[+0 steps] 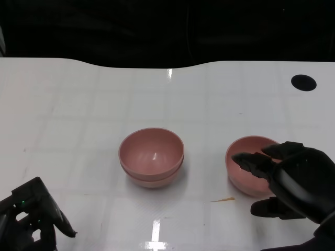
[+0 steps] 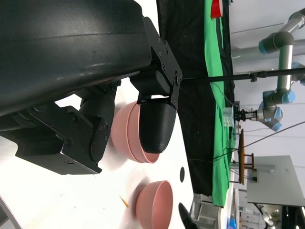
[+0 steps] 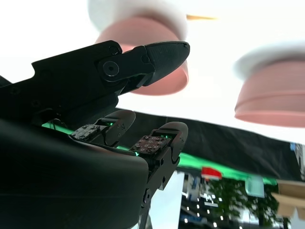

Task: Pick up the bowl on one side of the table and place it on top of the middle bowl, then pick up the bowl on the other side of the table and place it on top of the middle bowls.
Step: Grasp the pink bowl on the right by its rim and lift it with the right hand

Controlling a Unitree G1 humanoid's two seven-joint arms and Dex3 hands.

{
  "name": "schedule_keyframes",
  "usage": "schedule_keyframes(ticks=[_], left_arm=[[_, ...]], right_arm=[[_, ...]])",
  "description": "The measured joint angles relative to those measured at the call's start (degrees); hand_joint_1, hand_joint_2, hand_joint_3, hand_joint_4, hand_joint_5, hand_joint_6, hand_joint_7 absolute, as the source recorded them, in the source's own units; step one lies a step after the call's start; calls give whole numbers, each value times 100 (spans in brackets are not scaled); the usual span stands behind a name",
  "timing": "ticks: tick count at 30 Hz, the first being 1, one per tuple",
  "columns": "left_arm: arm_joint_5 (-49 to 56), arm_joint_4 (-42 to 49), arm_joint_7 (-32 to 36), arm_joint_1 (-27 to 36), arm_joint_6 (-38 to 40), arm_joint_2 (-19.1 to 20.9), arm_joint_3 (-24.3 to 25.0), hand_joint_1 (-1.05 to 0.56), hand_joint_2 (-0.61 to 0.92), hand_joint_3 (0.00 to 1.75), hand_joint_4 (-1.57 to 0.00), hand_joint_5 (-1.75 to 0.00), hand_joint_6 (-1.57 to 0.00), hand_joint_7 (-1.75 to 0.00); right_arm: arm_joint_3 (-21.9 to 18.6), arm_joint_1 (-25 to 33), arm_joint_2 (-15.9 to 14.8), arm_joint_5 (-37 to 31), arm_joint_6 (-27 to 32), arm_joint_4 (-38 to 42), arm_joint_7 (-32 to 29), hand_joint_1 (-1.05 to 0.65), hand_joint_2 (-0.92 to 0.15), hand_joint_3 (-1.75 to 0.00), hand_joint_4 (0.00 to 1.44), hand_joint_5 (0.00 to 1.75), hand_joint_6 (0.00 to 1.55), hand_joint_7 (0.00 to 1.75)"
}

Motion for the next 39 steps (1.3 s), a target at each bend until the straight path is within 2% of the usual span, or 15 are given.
schedule_keyframes(ticks=[7,15,35,36,37,39], left_arm=[[-4,2,0,-16,3,0,2,36,76,135,-101,-175,-69,-175],[-2,19,1,-39,3,-2,2,37,75,135,-102,-175,-70,-175],[3,12,3,-42,8,-54,-1,35,76,135,-101,-175,-71,-175],[4,10,4,-36,8,-61,1,35,76,135,-101,-175,-71,-175],[6,4,5,-35,8,-73,-2,35,76,135,-101,-175,-71,-175],[9,-5,5,-35,8,-94,-10,35,76,135,-101,-175,-71,-175]], right_arm=[[337,-97,-211,-2,370,275,-61,-88,-92,-11,66,2,55,1],[776,-425,-346,-9,535,1008,-504,-83,-92,-11,70,2,59,2],[1890,-1964,-333,295,372,3765,-1919,-56,-92,-14,91,5,82,5],[1927,-2046,-309,358,304,3922,-2027,-43,-92,-11,103,14,92,7],[1956,-2159,-253,444,185,4182,-2198,-33,-92,-6,105,37,103,4],[1994,-2380,-152,605,-64,4688,-2611,-25,-88,-2,96,81,114,2]])
